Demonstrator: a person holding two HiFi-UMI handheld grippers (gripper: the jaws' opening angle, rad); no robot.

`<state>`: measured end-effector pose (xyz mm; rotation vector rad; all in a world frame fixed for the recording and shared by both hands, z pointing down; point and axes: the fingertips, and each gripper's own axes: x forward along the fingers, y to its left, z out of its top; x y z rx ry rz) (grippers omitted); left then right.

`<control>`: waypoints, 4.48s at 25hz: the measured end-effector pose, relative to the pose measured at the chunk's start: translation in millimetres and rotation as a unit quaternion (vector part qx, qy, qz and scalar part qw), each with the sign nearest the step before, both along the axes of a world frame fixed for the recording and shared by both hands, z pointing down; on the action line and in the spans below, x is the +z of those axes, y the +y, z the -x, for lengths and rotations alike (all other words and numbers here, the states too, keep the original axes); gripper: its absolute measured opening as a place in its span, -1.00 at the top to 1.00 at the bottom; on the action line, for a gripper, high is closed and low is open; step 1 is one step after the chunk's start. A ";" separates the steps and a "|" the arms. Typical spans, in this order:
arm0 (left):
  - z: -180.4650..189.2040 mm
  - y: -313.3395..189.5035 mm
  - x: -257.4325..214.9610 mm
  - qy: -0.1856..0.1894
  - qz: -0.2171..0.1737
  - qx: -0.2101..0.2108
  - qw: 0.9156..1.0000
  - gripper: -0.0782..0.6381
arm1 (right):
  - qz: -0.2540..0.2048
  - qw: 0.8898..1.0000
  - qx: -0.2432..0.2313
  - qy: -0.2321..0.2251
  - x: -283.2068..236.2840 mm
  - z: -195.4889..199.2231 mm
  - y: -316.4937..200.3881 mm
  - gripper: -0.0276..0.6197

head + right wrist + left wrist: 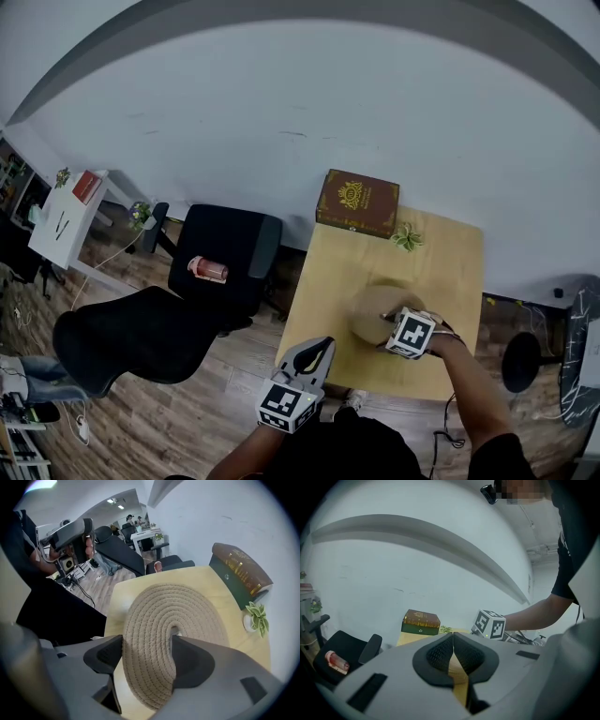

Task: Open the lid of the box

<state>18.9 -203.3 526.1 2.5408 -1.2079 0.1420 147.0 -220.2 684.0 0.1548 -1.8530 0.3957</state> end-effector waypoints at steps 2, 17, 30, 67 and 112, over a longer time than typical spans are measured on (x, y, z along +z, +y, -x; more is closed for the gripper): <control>5.3 -2.5 1.7 0.003 0.001 0.000 1.000 0.72 | 0.013 1.000 0.001 0.008 3.8 0.3 0.6 -0.17; 25.6 -7.4 6.9 0.016 0.007 -0.011 1.000 0.72 | 0.044 0.998 -0.015 0.030 8.9 1.4 5.0 -0.12; 19.1 5.8 6.6 0.017 0.009 -0.006 1.000 0.72 | -0.008 0.999 -0.021 0.033 -10.2 -3.0 14.1 -0.09; -81.9 2.1 -2.2 -0.004 0.000 0.075 0.997 0.72 | -0.065 0.990 0.109 0.068 -13.9 -182.3 88.3 -0.09; -96.6 -6.7 -19.3 -0.018 -0.025 0.104 0.994 0.72 | -0.263 0.926 0.257 -0.080 -120.1 -134.4 39.3 -0.15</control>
